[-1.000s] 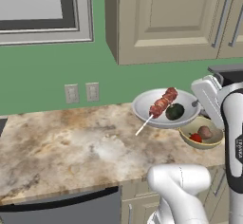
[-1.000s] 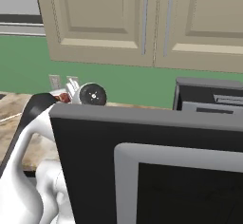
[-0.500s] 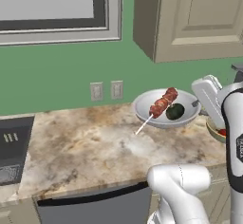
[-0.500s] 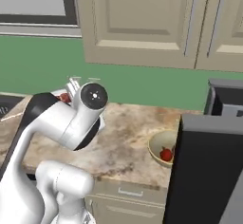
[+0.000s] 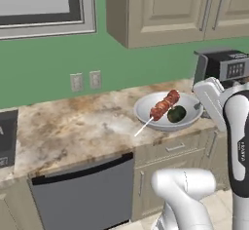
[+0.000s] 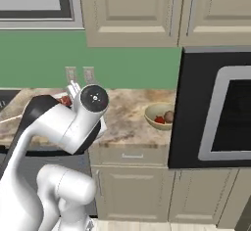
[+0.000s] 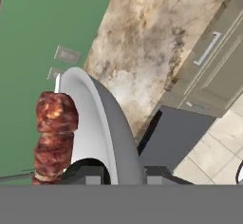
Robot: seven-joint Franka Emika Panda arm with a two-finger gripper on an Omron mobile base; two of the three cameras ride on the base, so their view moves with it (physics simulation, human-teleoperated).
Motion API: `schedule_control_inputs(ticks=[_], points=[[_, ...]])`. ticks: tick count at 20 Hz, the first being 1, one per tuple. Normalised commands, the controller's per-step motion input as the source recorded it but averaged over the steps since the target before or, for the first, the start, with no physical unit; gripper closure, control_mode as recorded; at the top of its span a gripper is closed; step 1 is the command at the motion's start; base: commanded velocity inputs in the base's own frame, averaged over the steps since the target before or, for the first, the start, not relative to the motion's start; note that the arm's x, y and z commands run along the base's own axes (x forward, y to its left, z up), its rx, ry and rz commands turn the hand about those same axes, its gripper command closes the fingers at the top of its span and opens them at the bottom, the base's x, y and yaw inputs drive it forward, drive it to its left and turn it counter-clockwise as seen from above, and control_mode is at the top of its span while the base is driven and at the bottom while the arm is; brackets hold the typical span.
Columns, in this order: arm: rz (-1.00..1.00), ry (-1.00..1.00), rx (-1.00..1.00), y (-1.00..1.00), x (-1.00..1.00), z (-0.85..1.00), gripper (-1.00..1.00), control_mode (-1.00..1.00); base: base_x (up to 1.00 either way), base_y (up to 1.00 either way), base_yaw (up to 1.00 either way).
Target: Place the bowl containing the kebab skewer and squash in the microwave. Close the microwave door and press the start button to microwave the meal.
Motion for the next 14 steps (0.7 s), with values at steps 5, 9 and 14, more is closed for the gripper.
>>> schedule_control_inputs(ticks=[5, 9, 14], points=[[0.0, 0.0, 0.0, 0.0, 0.0, 0.0, 1.0, 1.0, -0.83, 0.0, -0.32], [0.0, 0.0, 0.0, 0.0, 0.0, 0.0, 1.0, 1.0, -0.53, -0.01, -0.4], [0.0, 0.0, 0.0, 0.0, 0.0, 0.0, 1.0, 1.0, -0.07, -0.22, -0.55]])
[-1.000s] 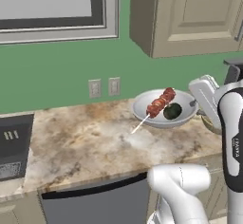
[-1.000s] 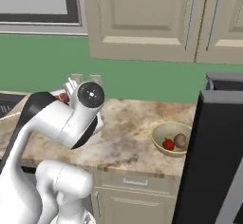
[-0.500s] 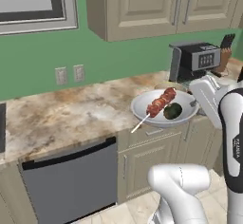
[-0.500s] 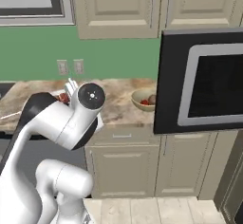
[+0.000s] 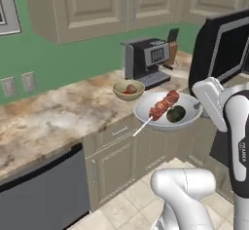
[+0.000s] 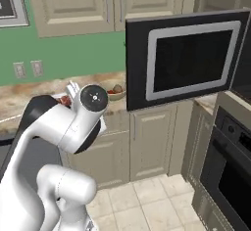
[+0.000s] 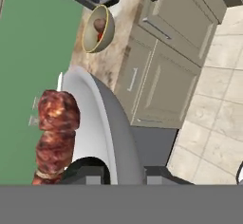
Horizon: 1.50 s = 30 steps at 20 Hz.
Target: Place the bowl containing the kebab skewer and squash in the microwave. Close the microwave door and press the start button to microwave the meal.
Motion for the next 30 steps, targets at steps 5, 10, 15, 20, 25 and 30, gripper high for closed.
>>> schedule_control_inputs(ticks=[5, 10, 15, 20, 25, 30], points=[[0.0, 0.0, 0.0, 0.0, 0.0, 0.0, 1.0, 1.0, 0.0, -0.27, -0.62], [0.0, 0.0, 0.0, 0.0, 0.0, 0.0, 1.0, 1.0, -0.51, -0.14, -0.57], [0.0, 0.0, 0.0, 0.0, 0.0, 0.0, 1.0, 1.0, -0.34, -0.26, -0.59], [0.0, 0.0, 0.0, 0.0, 0.0, 0.0, 1.0, 1.0, 0.02, -0.18, -0.57], [0.0, 0.0, 0.0, 0.0, 0.0, 0.0, 1.0, 1.0, 0.29, 0.0, -0.45], [0.0, 0.0, 0.0, 0.0, 0.0, 0.0, 1.0, 1.0, 0.54, 0.11, -0.35]])
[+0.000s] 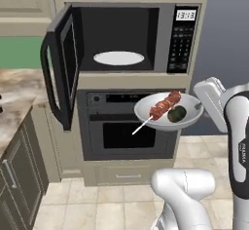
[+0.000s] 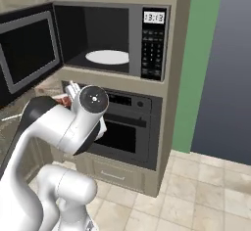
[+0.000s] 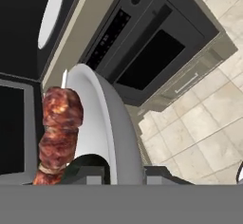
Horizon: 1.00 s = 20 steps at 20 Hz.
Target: Place the bowl containing the kebab skewer and squash in the microwave. Close the microwave door and press the start button to microwave the meal.
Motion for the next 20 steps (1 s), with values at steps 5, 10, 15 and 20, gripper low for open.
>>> schedule_control_inputs(ticks=[5, 10, 15, 20], points=[[0.0, 0.0, 0.0, 0.0, 0.0, 0.0, 1.0, 1.0, 0.7, 0.35, -0.26], [0.0, 0.0, 0.0, 0.0, 0.0, 0.0, 1.0, 1.0, 0.61, 0.57, -0.17], [0.0, 0.0, 0.0, 0.0, 0.0, 0.0, 1.0, 1.0, 0.5, 0.55, -0.13], [0.0, 0.0, 0.0, 0.0, 0.0, 0.0, 1.0, 1.0, 0.27, 0.07, -0.14]])
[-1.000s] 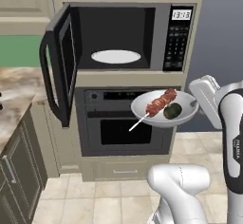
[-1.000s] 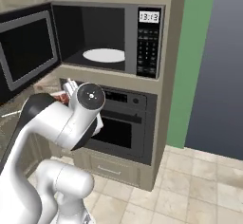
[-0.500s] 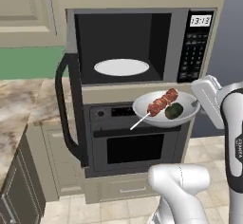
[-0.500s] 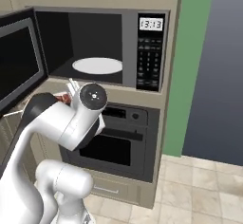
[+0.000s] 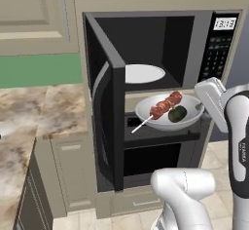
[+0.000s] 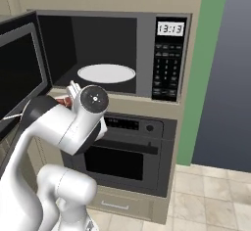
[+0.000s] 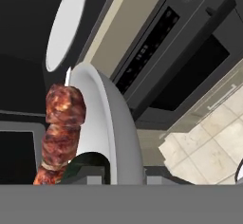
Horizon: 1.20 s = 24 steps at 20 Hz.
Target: Place the bowl containing the kebab skewer and squash in the microwave. Close the microwave door and press the start button to microwave the meal.
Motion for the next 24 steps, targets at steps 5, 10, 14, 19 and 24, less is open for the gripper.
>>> schedule_control_inputs(ticks=[5, 10, 14, 19, 24], points=[[0.0, 0.0, 0.0, 0.0, 0.0, 0.0, 1.0, 1.0, 0.26, 0.0, -0.13], [0.0, 0.0, 0.0, 0.0, 0.0, 0.0, 1.0, 1.0, 0.26, 0.08, -0.11], [0.0, 0.0, 0.0, 0.0, 0.0, 0.0, 1.0, -1.0, 0.08, 0.0, -0.02], [0.0, -0.01, 0.0, 0.0, 0.0, 0.0, 1.0, -1.0, 0.0, 0.0, 0.0], [-0.04, -0.11, 0.0, 0.04, 0.19, 0.06, 1.0, -1.0, 0.0, 0.0, 0.0]])
